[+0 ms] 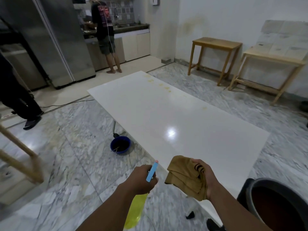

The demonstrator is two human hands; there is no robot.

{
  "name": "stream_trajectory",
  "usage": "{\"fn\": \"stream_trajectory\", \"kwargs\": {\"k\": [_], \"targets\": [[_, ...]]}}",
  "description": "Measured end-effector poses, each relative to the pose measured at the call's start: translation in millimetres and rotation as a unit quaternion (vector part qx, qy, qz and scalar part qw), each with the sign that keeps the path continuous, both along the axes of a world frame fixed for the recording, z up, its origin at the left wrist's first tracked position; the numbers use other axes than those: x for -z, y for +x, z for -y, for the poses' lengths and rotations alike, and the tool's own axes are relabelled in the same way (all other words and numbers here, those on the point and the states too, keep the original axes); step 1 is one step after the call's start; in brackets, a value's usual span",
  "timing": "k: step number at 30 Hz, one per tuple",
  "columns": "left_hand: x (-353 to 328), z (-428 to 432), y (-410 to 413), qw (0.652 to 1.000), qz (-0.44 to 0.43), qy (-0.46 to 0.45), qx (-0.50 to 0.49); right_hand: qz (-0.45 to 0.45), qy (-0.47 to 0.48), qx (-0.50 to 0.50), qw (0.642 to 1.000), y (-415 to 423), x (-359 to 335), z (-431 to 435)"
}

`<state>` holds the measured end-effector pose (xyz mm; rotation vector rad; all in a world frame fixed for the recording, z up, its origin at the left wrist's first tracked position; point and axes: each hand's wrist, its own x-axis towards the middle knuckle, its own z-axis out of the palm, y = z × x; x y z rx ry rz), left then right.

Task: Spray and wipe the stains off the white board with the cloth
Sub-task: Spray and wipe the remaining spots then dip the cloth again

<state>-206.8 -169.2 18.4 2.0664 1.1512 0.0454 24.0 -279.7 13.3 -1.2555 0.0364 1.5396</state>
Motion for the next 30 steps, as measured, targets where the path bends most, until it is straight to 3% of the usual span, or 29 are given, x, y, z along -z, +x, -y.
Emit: {"fn": "stream_trajectory", "kwargs": {"k": [6,14,20,25,30], "targets": [[20.2,-50.6,-22.1,0.999,-0.027,-0.019,0.028,0.012,-0.031,0.045,0.998,-34.4,24.7,-22.2],[2.0,-41.1,43.1,0.991,0.009,-0.006,0.131,0.021,-0.022,0.14,0.99,-16.4,11.1,18.6],[-37.1,15.2,111.6,0.983,0.046,0.01,0.176,0.04,-0.023,0.215,0.976,24.2,-23.7,87.3],[-64.9,108.1,168.8,0.972,0.05,0.059,0.223,0.034,0.027,0.267,0.963,71.9,-45.0,179.6],[-88.5,194.1,228.5,0.963,0.06,0.045,0.258,0.063,0.053,0.294,0.952,124.1,-71.7,275.1]]}}
